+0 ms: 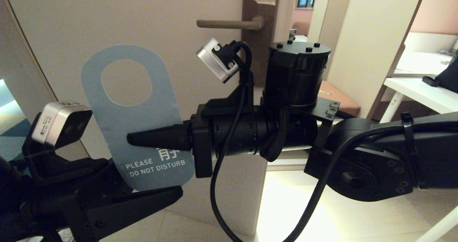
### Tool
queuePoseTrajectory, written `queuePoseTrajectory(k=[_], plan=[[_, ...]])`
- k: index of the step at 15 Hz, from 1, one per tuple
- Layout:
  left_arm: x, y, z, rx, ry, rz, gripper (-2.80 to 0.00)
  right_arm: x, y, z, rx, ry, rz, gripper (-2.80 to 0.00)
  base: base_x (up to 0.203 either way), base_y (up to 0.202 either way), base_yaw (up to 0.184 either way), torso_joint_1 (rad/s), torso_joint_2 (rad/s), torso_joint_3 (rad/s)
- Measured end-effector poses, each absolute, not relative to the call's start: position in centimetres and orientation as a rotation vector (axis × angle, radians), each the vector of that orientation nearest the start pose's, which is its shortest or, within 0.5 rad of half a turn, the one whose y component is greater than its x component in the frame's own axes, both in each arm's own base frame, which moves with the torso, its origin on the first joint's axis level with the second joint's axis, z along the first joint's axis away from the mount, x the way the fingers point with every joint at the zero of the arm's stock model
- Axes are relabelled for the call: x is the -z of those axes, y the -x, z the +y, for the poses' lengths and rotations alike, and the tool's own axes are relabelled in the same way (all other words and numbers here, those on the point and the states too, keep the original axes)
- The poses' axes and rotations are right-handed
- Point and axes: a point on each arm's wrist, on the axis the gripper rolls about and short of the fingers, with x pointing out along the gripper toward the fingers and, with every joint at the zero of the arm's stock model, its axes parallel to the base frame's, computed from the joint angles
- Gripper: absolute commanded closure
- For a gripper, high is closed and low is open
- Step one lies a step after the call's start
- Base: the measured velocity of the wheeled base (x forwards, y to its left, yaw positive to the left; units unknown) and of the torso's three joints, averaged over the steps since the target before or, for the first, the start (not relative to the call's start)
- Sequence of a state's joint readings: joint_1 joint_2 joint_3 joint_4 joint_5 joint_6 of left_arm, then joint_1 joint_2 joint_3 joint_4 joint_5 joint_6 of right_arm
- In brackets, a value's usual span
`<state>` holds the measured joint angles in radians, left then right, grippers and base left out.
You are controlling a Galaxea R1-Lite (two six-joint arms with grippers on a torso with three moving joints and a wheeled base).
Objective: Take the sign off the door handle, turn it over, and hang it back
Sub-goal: Hand it to the other hand
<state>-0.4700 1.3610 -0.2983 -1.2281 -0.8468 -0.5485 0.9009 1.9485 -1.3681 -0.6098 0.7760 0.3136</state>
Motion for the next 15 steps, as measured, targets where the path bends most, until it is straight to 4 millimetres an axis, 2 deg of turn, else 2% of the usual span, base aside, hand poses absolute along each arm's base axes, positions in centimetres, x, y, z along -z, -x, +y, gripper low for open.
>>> queuePoseTrajectory(k=[15], plan=[[-19.51, -15.3, -9.54, 1.284, 0.438, 0.154, -2.8, -24.88, -22.94, 32.26, -1.627, -0.246, 0.166, 0.0, 0.0, 0.0, 0.0, 0.0, 0.0, 0.0]])
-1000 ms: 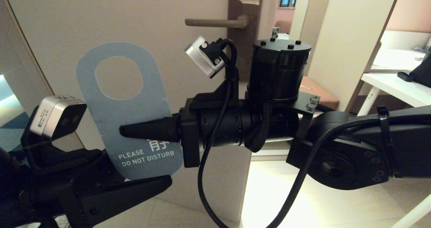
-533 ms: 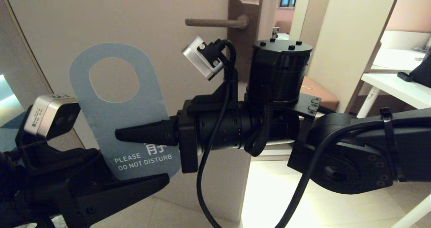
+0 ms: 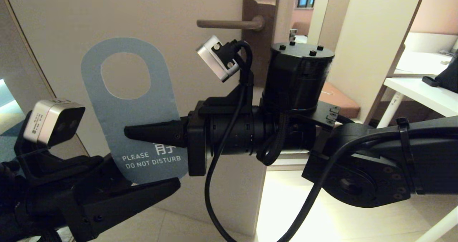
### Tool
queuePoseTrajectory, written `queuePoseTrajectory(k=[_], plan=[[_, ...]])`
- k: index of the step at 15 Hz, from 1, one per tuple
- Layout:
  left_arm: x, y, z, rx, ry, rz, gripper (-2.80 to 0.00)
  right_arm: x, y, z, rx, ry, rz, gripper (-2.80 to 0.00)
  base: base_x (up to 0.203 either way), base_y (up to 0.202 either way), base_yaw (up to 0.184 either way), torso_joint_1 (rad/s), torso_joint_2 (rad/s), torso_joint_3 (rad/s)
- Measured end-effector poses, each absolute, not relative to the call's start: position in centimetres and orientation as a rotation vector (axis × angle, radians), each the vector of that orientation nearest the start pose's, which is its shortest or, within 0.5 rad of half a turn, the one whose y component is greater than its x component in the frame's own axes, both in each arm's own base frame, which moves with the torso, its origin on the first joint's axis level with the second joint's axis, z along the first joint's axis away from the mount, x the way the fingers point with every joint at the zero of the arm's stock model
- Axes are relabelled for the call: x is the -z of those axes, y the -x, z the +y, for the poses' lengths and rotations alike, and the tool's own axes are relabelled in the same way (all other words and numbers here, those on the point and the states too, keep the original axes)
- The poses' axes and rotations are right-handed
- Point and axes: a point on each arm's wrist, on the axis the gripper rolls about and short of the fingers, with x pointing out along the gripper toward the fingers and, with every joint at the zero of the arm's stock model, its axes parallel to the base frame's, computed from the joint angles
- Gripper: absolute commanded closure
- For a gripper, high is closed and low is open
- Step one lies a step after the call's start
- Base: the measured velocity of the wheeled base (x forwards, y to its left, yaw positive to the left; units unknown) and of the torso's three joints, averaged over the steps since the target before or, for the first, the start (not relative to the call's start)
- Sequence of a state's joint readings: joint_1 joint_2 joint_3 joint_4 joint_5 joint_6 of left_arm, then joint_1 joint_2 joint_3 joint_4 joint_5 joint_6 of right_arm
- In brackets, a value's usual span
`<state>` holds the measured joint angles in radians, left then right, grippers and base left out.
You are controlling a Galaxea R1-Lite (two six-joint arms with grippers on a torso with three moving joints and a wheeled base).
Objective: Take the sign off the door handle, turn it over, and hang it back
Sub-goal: Hand it to the other hand
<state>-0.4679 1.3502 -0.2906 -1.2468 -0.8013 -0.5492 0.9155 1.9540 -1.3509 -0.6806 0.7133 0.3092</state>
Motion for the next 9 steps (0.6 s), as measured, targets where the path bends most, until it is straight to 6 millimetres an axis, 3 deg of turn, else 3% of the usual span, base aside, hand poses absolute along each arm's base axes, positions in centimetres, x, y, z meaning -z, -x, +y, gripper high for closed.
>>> queuePoseTrajectory(k=[4, 5, 9], plan=[[-19.42, -15.24, -9.57, 1.287, 0.438, 0.159, -2.8, -24.75, -22.89, 32.21, -1.628, -0.246, 0.174, 0.0, 0.0, 0.0, 0.0, 0.0, 0.0, 0.0], [-19.42, -15.23, -9.6, 1.288, 0.434, 0.156, 0.0, -24.71, -22.88, 32.19, -1.628, -0.247, 0.177, 0.0, 0.0, 0.0, 0.0, 0.0, 0.0, 0.0], [-19.53, -15.07, -9.67, 1.297, 0.455, 0.169, 0.0, -24.6, -22.84, 32.15, -1.63, -0.247, 0.182, 0.0, 0.0, 0.0, 0.0, 0.0, 0.0, 0.0]])
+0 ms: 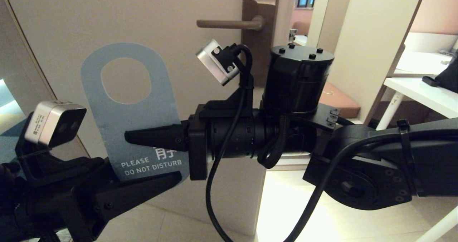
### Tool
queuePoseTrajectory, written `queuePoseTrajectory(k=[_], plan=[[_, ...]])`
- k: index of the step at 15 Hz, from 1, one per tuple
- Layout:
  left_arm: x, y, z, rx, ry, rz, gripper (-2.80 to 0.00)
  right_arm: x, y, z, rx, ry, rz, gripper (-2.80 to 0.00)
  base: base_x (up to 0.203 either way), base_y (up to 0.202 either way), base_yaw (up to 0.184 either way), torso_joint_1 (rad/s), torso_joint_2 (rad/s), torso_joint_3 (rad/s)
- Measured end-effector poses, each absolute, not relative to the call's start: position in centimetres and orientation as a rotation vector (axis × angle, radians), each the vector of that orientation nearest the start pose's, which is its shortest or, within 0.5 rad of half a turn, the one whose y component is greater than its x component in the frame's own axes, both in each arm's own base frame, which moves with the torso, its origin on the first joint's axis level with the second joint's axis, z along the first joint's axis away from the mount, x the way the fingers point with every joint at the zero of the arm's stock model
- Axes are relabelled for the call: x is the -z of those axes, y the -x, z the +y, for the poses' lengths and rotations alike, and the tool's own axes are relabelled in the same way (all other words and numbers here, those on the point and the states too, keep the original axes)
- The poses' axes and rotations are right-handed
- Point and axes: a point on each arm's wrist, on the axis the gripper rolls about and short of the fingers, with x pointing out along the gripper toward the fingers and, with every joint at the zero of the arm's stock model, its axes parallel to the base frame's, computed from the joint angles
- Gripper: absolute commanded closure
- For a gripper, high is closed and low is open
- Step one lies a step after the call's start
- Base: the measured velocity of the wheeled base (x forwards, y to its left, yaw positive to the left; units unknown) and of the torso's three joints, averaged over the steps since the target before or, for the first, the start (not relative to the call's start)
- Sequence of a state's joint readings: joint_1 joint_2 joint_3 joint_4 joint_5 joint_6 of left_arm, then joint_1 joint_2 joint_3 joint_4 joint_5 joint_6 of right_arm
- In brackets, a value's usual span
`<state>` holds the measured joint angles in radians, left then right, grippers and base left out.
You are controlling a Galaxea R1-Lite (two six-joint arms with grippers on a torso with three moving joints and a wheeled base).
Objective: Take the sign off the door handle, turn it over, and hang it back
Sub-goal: Hand it to the other hand
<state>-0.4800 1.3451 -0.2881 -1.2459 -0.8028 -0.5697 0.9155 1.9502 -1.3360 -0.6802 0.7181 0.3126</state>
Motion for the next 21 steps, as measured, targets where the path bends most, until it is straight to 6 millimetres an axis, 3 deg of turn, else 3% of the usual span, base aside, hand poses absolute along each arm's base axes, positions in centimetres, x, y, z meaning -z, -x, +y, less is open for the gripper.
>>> queuePoseTrajectory(k=[4, 20, 21], plan=[[-20.3, -14.1, -9.6, 1.325, 0.538, 0.206, 0.0, -24.7, -22.6, 32.0, -1.642, -0.246, 0.176, 0.0, 0.0, 0.0, 0.0, 0.0, 0.0, 0.0], [-20.5, -13.3, -9.5, 1.354, 0.538, 0.196, 0.0, -24.4, -22.4, 31.8, -1.632, -0.236, 0.187, 0.0, 0.0, 0.0, 0.0, 0.0, 0.0, 0.0], [-20.5, -13.3, -9.5, 1.354, 0.538, 0.197, 0.0, -24.4, -22.4, 31.8, -1.631, -0.236, 0.189, -2.8, 0.0, 0.0, 0.0, 0.0, 0.0, 0.0]])
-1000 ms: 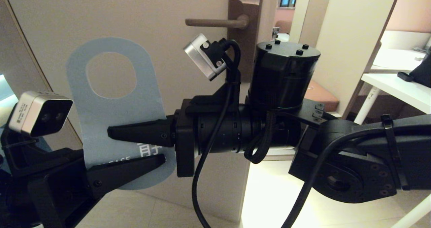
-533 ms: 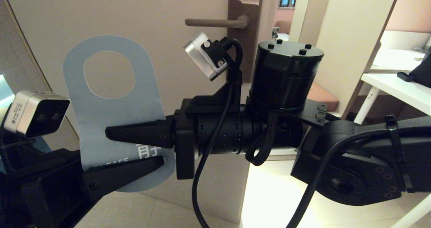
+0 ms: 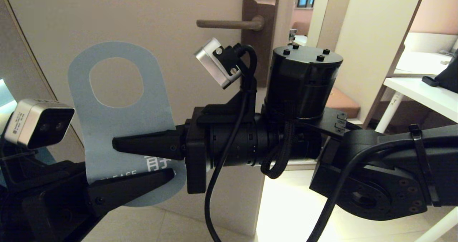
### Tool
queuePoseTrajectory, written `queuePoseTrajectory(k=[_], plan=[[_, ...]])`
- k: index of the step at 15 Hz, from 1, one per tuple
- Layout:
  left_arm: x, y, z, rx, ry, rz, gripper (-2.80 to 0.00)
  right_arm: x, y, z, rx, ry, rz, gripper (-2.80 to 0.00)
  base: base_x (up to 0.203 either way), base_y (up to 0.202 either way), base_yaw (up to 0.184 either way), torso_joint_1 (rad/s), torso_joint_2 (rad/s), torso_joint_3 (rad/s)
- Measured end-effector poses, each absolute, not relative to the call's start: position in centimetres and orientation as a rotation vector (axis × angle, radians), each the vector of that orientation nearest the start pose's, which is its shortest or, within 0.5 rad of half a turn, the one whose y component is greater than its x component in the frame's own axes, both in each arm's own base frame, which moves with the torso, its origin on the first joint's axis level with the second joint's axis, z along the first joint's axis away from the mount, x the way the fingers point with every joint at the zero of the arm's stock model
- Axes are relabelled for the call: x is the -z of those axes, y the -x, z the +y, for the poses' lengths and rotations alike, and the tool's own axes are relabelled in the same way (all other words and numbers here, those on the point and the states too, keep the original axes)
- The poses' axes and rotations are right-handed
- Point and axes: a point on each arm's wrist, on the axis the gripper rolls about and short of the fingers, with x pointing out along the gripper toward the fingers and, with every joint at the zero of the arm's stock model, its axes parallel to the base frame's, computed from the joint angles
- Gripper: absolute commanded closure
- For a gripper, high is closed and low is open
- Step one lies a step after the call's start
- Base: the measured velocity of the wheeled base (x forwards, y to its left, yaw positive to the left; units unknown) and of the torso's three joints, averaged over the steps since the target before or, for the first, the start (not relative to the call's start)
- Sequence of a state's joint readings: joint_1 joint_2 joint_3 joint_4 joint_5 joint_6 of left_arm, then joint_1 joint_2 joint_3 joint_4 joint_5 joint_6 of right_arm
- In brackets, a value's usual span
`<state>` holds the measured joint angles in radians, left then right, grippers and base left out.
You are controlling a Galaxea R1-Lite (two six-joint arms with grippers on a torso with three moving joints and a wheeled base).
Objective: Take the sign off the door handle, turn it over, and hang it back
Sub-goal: Hand it to the other hand
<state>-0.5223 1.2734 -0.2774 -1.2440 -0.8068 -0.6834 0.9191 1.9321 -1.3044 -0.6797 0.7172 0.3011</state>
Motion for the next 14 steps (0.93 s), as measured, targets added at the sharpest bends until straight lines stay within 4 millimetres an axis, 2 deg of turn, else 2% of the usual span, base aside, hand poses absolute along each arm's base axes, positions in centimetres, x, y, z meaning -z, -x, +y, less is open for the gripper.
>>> queuePoseTrajectory(k=[8, 14], plan=[[-20.6, -13.2, -9.5, 1.359, 0.533, 0.186, 0.0, -24.2, -21.9, 31.5, -1.632, -0.233, 0.202, -2.8, 0.0, 0.0, 0.0, 0.0, 0.0, 0.0], [-19.9, -12.4, -9.0, 1.348, 0.539, 0.204, 0.0, -24.8, -21.8, 30.2, -1.616, -0.237, 0.193, -2.8, 0.0, 0.0, 0.0, 0.0, 0.0, 0.0]])
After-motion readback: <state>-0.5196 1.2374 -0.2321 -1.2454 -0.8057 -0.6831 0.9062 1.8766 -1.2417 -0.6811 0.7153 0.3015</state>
